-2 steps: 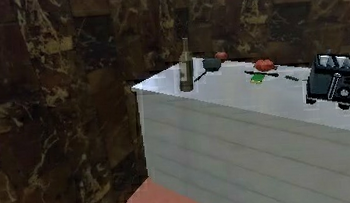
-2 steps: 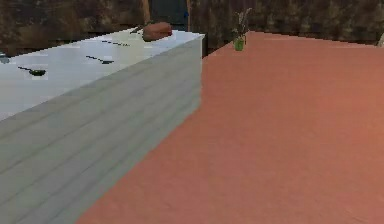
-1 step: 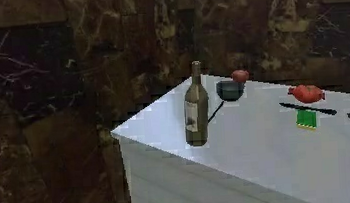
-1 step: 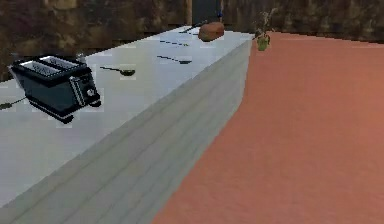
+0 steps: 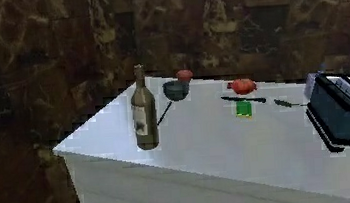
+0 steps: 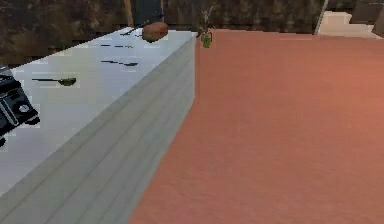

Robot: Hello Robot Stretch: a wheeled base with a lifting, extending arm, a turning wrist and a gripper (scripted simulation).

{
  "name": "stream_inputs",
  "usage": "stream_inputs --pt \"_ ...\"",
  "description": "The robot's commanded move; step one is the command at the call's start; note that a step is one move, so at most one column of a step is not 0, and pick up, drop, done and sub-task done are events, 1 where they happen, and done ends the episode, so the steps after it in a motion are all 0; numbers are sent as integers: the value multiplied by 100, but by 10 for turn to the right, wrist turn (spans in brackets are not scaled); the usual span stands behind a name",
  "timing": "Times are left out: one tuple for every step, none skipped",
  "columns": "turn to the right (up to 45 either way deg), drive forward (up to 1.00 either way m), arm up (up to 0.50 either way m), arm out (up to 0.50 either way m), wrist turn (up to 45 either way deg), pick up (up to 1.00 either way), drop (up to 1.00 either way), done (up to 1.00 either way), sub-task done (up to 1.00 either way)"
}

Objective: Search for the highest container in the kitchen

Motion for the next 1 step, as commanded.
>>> stream_inputs --pt "0 0 0 0 0 0 0 100 0"
